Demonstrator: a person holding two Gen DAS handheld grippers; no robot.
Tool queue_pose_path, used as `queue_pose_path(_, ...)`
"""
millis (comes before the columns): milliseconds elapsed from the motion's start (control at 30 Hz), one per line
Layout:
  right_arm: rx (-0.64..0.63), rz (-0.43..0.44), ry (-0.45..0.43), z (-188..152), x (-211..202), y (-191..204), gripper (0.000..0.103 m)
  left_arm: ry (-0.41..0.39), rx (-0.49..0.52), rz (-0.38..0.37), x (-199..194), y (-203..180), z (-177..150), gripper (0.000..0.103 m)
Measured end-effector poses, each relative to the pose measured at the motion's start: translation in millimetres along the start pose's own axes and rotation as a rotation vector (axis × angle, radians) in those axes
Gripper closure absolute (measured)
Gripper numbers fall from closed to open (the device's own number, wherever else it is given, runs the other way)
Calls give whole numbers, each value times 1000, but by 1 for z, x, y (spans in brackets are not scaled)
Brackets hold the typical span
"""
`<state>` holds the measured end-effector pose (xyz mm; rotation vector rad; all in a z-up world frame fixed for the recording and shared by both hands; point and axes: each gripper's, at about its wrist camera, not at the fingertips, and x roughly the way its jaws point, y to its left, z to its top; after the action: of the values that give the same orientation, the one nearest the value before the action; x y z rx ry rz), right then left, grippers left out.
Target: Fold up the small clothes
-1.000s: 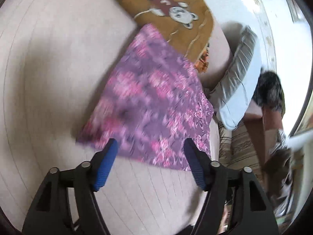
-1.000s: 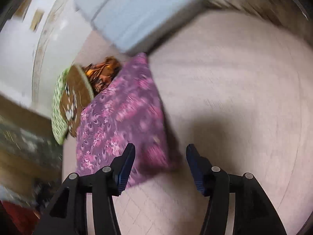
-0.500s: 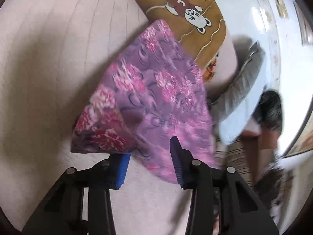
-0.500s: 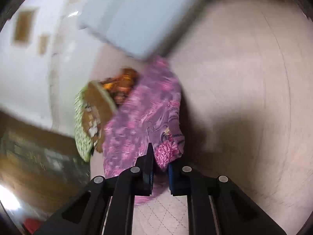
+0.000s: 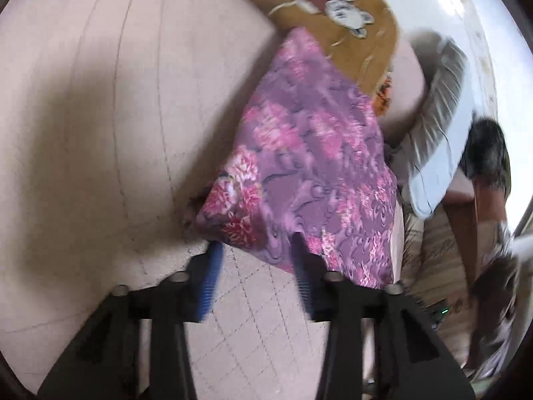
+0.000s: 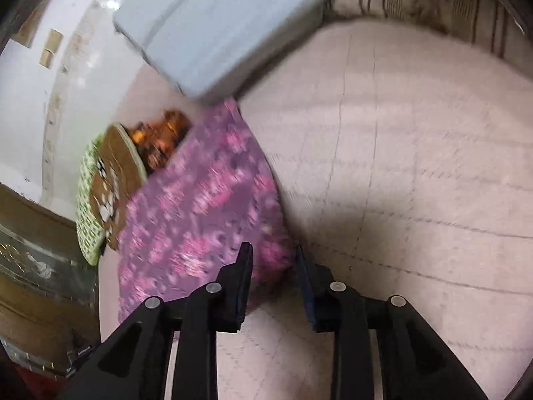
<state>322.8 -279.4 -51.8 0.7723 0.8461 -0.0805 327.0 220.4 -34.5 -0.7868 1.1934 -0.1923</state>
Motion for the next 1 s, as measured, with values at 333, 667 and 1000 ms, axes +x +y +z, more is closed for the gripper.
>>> queue_pose_path(333, -614, 65, 78, -84, 24, 167, 38, 51, 52, 50, -8, -11, 74, 39)
queue_pose_path(667, -1234, 94, 148, -244, 95, 300, 37, 186, 100, 53, 19, -10, 142, 39)
queue_pose_path(1000, -1481, -137, -8, -288, 144, 330, 100, 273, 169, 39, 65, -27, 177, 39)
